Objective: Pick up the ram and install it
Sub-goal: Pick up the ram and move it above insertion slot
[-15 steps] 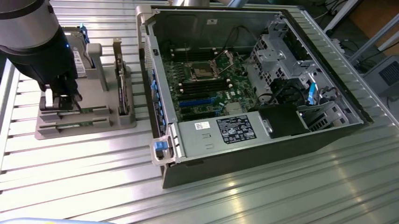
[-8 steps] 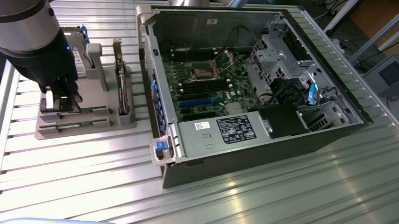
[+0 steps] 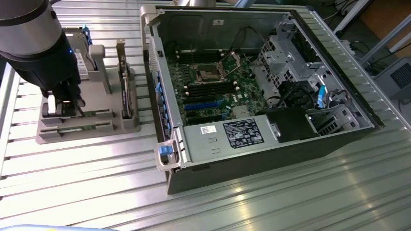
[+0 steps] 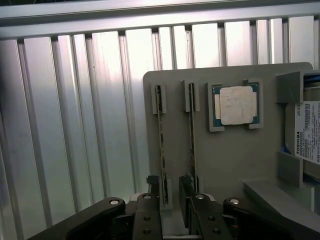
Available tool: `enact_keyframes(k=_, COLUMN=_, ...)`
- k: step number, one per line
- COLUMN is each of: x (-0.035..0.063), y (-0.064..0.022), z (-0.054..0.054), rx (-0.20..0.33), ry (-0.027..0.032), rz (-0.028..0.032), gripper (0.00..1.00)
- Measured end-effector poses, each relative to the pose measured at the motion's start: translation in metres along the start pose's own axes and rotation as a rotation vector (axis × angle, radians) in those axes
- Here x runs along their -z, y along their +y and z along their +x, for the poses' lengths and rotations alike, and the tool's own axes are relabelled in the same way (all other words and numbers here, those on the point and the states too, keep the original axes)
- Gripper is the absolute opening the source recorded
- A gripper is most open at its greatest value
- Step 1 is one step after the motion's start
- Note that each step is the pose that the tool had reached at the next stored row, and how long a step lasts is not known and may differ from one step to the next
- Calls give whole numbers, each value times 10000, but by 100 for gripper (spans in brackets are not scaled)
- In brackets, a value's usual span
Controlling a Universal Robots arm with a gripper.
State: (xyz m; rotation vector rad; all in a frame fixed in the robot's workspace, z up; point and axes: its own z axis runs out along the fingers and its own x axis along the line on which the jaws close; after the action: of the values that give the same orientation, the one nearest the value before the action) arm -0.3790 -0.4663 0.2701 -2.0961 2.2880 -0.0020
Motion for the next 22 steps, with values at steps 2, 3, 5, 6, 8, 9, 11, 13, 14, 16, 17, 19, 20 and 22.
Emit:
enact_keyframes(k=2, x=-9, y=0, z=3, rx=0, ry=0, rz=0, gripper=30)
enact_keyframes(k=3, x=-14, y=0, z=5, rx=0, ry=0, rz=0, gripper=30)
enact_keyframes(k=5, x=-24, y=0, z=8, rx=0, ry=0, rz=0, gripper=30)
enact_keyframes(k=6, x=-28, y=0, z=10, rx=0, ry=0, rz=0, gripper=30)
enact_keyframes(k=8, x=-36, y=0, z=13, rx=0, ry=0, rz=0, gripper=30)
enact_keyframes(k=9, x=-39, y=0, z=13, rx=0, ry=1, rz=0, gripper=30)
enact_keyframes(k=11, x=-46, y=0, z=16, rx=0, ry=0, rz=0, gripper=30)
enact_keyframes(k=13, x=-55, y=0, z=18, rx=0, ry=0, rz=0, gripper=30)
enact_keyframes(k=14, x=-60, y=0, z=19, rx=0, ry=1, rz=0, gripper=30)
enact_keyframes(k=16, x=-66, y=0, z=20, rx=0, ry=1, rz=1, gripper=30)
enact_keyframes(k=17, x=-71, y=0, z=22, rx=0, ry=1, rz=0, gripper=30)
enact_keyframes(k=19, x=-78, y=0, z=23, rx=0, ry=2, rz=0, gripper=30)
enact_keyframes(k=20, x=-84, y=0, z=25, rx=0, ry=2, rz=1, gripper=30)
enact_keyframes(k=22, x=-92, y=1, z=27, rx=0, ry=4, rz=0, gripper=30)
